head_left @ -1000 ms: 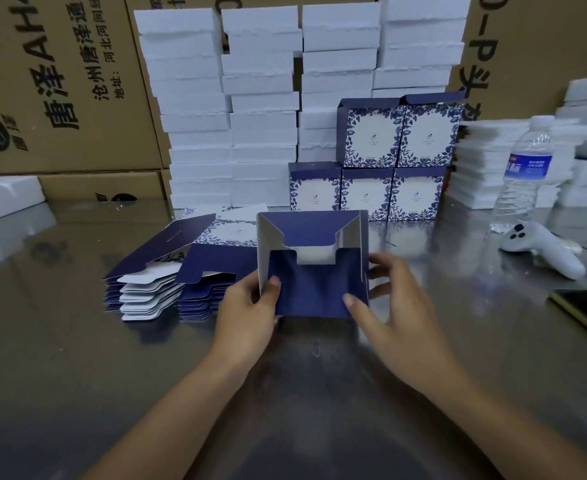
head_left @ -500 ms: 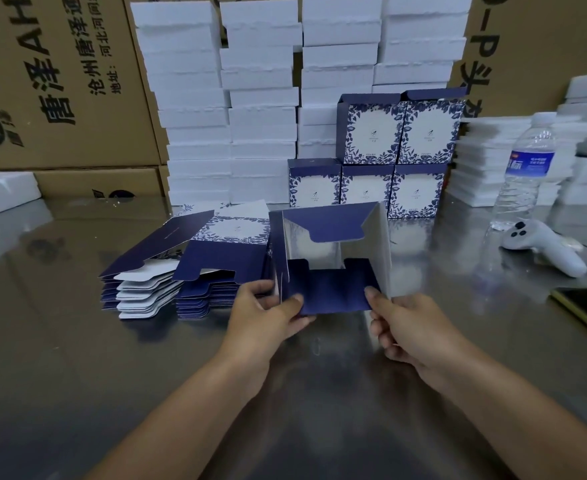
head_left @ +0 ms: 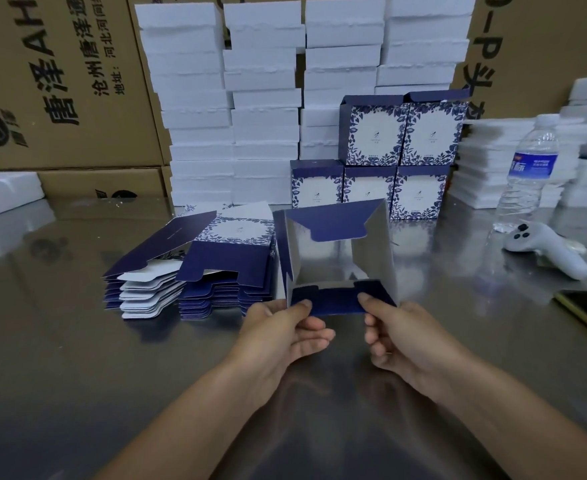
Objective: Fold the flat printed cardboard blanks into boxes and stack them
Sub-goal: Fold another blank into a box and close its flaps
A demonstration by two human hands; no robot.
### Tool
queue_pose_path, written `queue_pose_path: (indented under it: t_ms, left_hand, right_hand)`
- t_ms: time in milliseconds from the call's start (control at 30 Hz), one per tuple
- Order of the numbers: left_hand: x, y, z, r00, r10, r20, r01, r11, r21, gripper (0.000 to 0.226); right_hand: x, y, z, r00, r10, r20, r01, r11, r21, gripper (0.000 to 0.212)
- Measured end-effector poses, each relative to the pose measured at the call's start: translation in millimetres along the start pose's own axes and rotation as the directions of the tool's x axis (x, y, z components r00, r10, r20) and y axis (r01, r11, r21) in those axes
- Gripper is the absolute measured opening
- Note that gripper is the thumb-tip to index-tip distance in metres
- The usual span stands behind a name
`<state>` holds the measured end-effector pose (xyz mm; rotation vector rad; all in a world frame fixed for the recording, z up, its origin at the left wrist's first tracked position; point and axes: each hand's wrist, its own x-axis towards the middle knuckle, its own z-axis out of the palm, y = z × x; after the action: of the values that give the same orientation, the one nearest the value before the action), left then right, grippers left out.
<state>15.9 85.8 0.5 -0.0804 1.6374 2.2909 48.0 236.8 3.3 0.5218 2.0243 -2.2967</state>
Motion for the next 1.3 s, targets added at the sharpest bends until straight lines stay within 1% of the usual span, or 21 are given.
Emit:
queue_pose_path:
  t_ms: [33, 67, 167, 267, 333, 433, 633, 700, 767, 867, 967, 1067, 1233, 1300]
  left_hand:
    - [-0.6, 0.2, 0.8, 1.0, -0.02, 0.006, 0.02, 1.0, -0.017, 0.017]
    - [-1.7, 0.4, 2.2, 0.998, -0.054, 0.021, 0.055, 0.998, -0.035, 0.017]
    - [-4.7, -0.8, 5.5, 0.979, -0.189, 0.078, 0.195, 0.978, -0.079, 0.027]
    - [-5.2, -0.4, 5.5, 0.967, -0.245, 0.075, 0.253, 0.96, -0.123, 0.025]
    - [-4.7, -0.2, 5.8, 0.967, -0.247, 0.062, 0.253, 0.957, -0.141, 0.025]
    - [-4.7, -2.2, 7.5, 0.969, -0.236, 0.075, 0.244, 0.962, -0.124, 0.026]
    - [-5.1, -4.2, 8.6, 0.972, -0.211, 0.099, 0.221, 0.971, -0.096, 0.025]
    - [-7.2, -4.0, 8.7, 0.971, -0.198, 0.131, 0.21, 0.974, -0.084, 0.022]
    - [-8.6, -4.4, 8.7, 0.967, -0.195, 0.166, 0.209, 0.976, -0.069, 0.019]
    - [-8.0, -4.8, 8.7, 0.969, -0.188, 0.163, 0.204, 0.975, -0.086, 0.019]
    - [-6.5, -1.7, 7.6, 0.967, -0.203, 0.155, 0.224, 0.966, -0.13, 0.025]
    - [-4.3, 1.2, 4.1, 0.963, -0.225, 0.145, 0.246, 0.958, -0.147, 0.036]
    - [-5.5, 2.2, 3.6, 0.956, -0.252, 0.15, 0.269, 0.958, -0.099, 0.032]
    - [-4.5, 2.7, 3.3, 0.961, -0.243, 0.13, 0.254, 0.964, -0.08, 0.036]
  right_hand:
    - [0.0, -0.3, -0.7, 1.0, 0.001, -0.005, -0.001, 1.0, 0.008, 0.036]
    - [0.0, -0.6, -1.0, 1.0, -0.003, -0.01, 0.003, 1.0, 0.01, 0.036]
    - [-1.5, -0.5, 0.6, 1.0, -0.011, -0.018, 0.011, 1.0, -0.002, 0.036]
    - [-4.9, -0.4, 4.5, 1.0, -0.011, -0.014, 0.011, 1.0, 0.021, 0.039]
    - [-8.5, 1.5, 9.1, 0.999, 0.003, 0.033, -0.004, 0.999, 0.046, 0.044]
    - [-13.4, 7.5, 18.3, 0.993, 0.006, 0.115, -0.01, 0.999, 0.038, 0.052]
    - [-12.4, 6.0, 17.2, 0.991, 0.012, 0.13, -0.027, 0.993, 0.113, 0.058]
    - [-12.4, 5.6, 16.8, 0.989, 0.008, 0.145, -0.028, 0.99, 0.136, 0.058]
    - [-12.5, 5.9, 16.9, 0.988, 0.005, 0.158, -0.029, 0.989, 0.146, 0.057]
    - [-12.8, 7.5, 17.8, 0.985, 0.012, 0.173, -0.035, 0.991, 0.13, 0.056]
    - [-13.0, 6.5, 18.3, 0.986, 0.019, 0.167, -0.041, 0.99, 0.132, 0.055]
    - [-10.6, 4.2, 15.7, 0.992, 0.026, 0.121, -0.046, 0.985, 0.164, 0.057]
    - [-7.8, 5.0, 13.2, 0.994, 0.037, 0.104, -0.054, 0.986, 0.159, 0.062]
    - [-7.2, 3.8, 11.5, 0.994, 0.043, 0.1, -0.061, 0.983, 0.174, 0.06]
